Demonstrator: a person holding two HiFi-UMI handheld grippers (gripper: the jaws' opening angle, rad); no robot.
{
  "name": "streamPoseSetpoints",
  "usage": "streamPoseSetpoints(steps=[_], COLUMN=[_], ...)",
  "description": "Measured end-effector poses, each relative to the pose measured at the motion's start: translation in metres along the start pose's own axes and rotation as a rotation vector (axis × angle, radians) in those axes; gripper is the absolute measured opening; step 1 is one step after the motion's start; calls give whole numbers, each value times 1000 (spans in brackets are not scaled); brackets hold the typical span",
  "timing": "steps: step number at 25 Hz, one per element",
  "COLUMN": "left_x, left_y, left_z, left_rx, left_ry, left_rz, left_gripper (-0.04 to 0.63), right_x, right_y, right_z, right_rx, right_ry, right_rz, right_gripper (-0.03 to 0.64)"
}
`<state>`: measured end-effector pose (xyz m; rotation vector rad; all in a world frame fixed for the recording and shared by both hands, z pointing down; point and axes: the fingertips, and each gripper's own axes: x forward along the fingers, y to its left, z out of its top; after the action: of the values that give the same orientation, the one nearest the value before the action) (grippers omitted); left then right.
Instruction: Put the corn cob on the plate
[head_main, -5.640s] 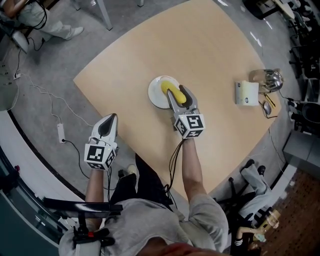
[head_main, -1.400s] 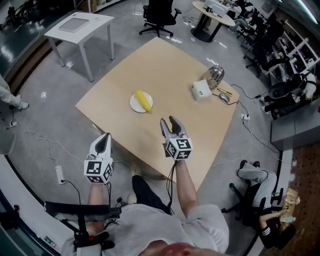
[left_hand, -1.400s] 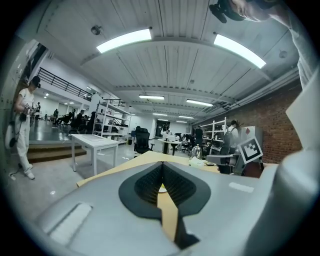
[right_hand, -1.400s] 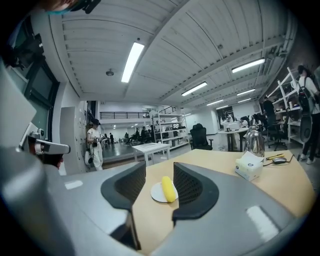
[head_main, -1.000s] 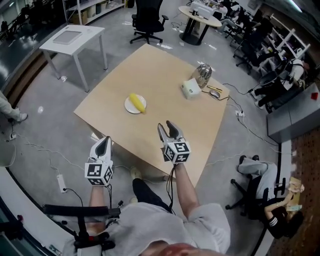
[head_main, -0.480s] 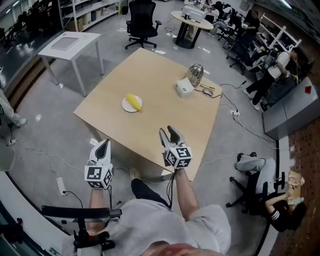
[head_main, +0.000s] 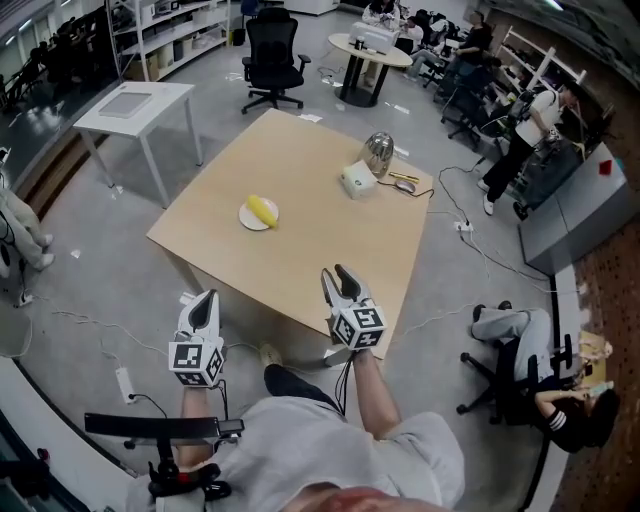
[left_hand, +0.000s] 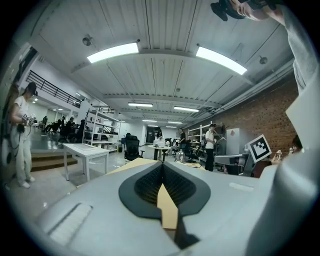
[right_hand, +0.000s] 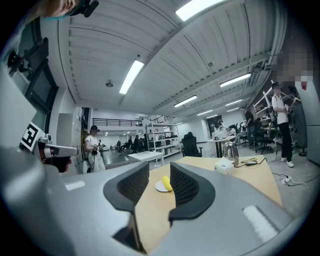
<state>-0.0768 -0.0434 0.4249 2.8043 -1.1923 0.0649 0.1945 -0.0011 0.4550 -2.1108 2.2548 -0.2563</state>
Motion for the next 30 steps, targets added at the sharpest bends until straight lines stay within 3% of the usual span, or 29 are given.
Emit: streamPoseSetpoints(steps=[12,20,30], left_x=[-27,-49,-57], left_y=[-2,6,7], left_z=[3,1,6], left_rx=[26,55,59], left_ry=[-5,6,-13], left_rz=[11,41,35], left_gripper=[20,20,20], right_x=[-42,-69,-83], right_y=[8,13,15], right_z=[-1,2,-8], right_rx=[23,-37,-30], right_ry=[-24,-35,-16], right_rz=[-37,-66,-76], right_gripper=[101,44,5])
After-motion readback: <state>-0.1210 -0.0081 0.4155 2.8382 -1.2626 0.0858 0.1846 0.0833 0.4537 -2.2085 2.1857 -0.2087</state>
